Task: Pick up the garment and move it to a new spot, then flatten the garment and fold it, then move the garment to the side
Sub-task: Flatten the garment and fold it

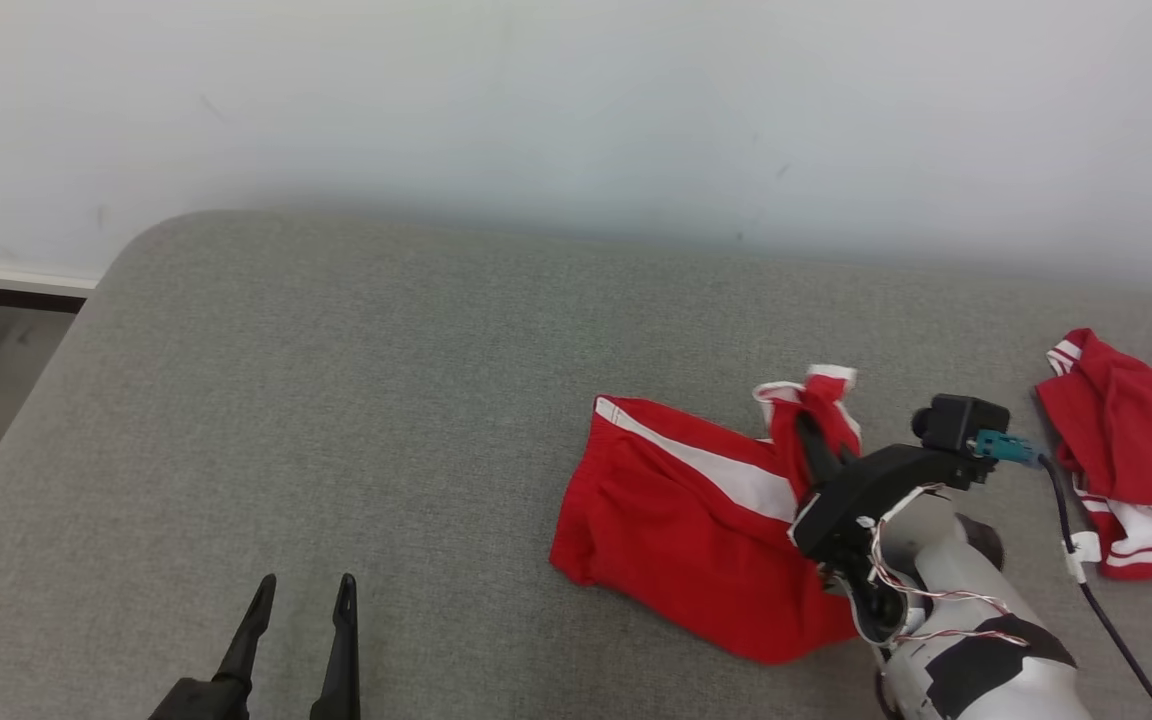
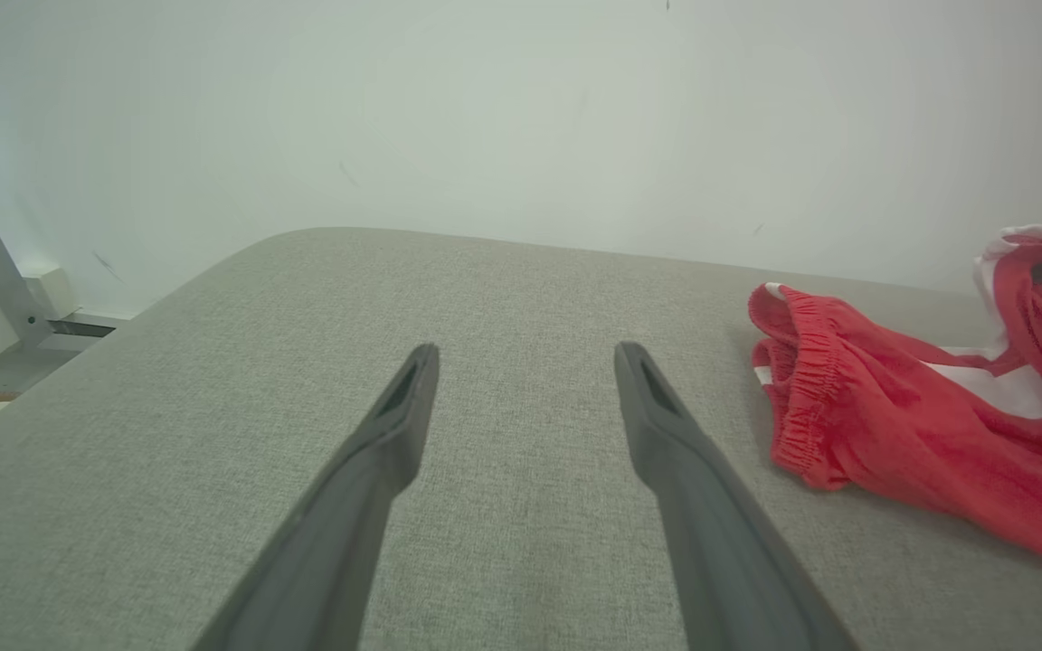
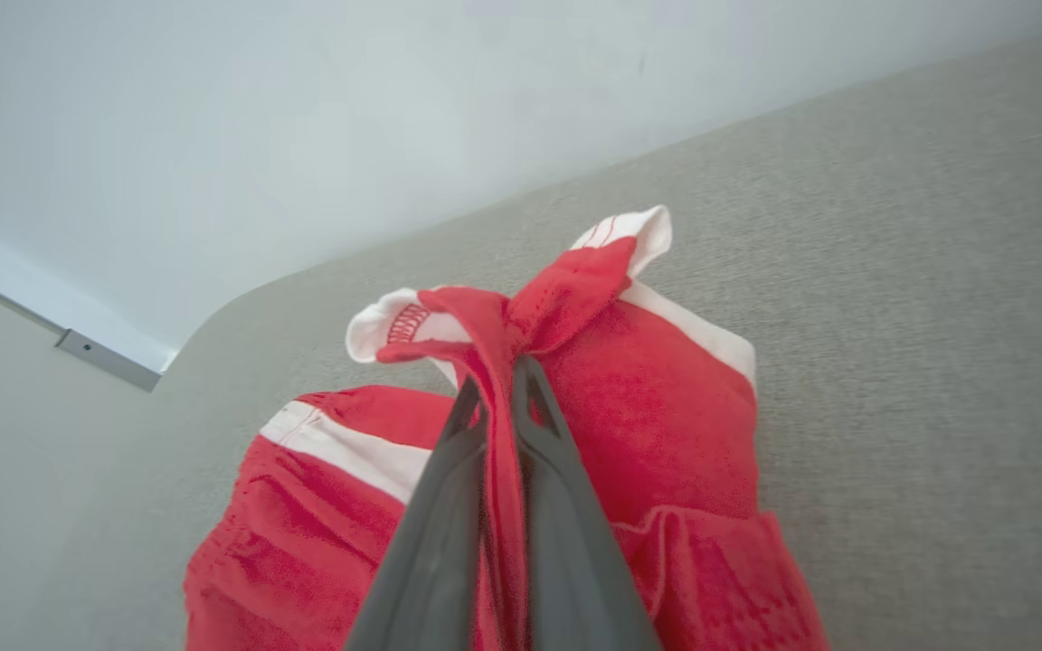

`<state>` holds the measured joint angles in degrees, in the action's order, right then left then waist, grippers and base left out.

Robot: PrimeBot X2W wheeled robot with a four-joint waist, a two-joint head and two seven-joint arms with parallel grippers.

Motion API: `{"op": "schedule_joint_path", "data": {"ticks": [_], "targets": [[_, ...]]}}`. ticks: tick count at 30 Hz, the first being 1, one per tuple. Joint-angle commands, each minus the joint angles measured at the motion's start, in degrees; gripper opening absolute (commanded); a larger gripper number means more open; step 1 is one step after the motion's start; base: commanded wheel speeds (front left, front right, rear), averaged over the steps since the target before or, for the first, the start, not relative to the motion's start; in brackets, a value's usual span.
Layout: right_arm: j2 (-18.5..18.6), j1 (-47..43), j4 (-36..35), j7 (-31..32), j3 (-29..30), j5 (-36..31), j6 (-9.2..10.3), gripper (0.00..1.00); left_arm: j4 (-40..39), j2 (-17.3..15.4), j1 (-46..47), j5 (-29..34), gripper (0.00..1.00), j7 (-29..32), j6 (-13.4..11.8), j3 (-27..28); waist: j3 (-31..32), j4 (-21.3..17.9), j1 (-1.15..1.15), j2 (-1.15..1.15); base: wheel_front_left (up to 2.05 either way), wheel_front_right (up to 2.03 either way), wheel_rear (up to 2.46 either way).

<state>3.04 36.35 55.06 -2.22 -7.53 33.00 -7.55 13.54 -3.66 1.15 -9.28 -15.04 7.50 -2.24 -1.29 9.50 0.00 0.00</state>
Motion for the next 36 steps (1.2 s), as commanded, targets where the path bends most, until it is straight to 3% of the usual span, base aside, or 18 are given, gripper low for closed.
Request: {"op": "schedule_joint_path", "data": {"ticks": [1,6,10,28,30,31,36], "targets": [[-0.19,-1.11,-2.68,1.25,-2.38,3.26,0.13,0.00,0.07,0.23,-0.83,-0.25,1.00,-0.06,-0.07,-0.20,0.26,0.51,0.00,0.00,0.00,0.00,0.00],[-0.12,-2.58,-9.52,3.63,-8.31,13.37,0.13,0.00,0.35,0.48,-0.13,-0.54,1.00,-0.06,-0.07,-0.90,0.24,2.00,0.00,0.00,0.00,0.00,0.00],[-0.11,-1.53,-9.97,2.54,-11.71,17.84,0.13,0.00,0.61,0.59,0.61,-0.87,1.00,-0.06,-0.07,-1.70,-0.05,3.24,0.00,0.00,0.00,0.00,0.00],[-0.14,6.06,5.15,-9.63,-29.15,29.68,0.13,0.00,2.71,0.78,4.54,-2.24,1.00,-0.06,-0.07,-6.43,-2.17,8.70,0.00,0.00,0.00,0.00,0.00],[-0.14,6.22,5.34,-10.69,-30.65,30.96,0.13,0.61,2.85,0.79,4.84,-2.34,1.00,-0.07,-0.07,-6.21,-1.99,8.58,0.00,0.00,0.00,0.00,0.00],[-0.13,6.18,5.19,-11.12,-31.42,31.71,0.13,1.00,2.93,0.79,4.78,-2.31,1.00,-0.07,-0.07,-5.99,-1.85,8.41,0.00,0.00,0.00,0.00,0.00],[-0.14,7.24,3.15,-12.50,-33.31,34.06,0.13,1.00,3.02,0.80,3.50,-1.85,1.00,-0.06,-0.07,-4.85,-0.87,7.19,0.00,0.00,0.00,0.00,0.00]]}}
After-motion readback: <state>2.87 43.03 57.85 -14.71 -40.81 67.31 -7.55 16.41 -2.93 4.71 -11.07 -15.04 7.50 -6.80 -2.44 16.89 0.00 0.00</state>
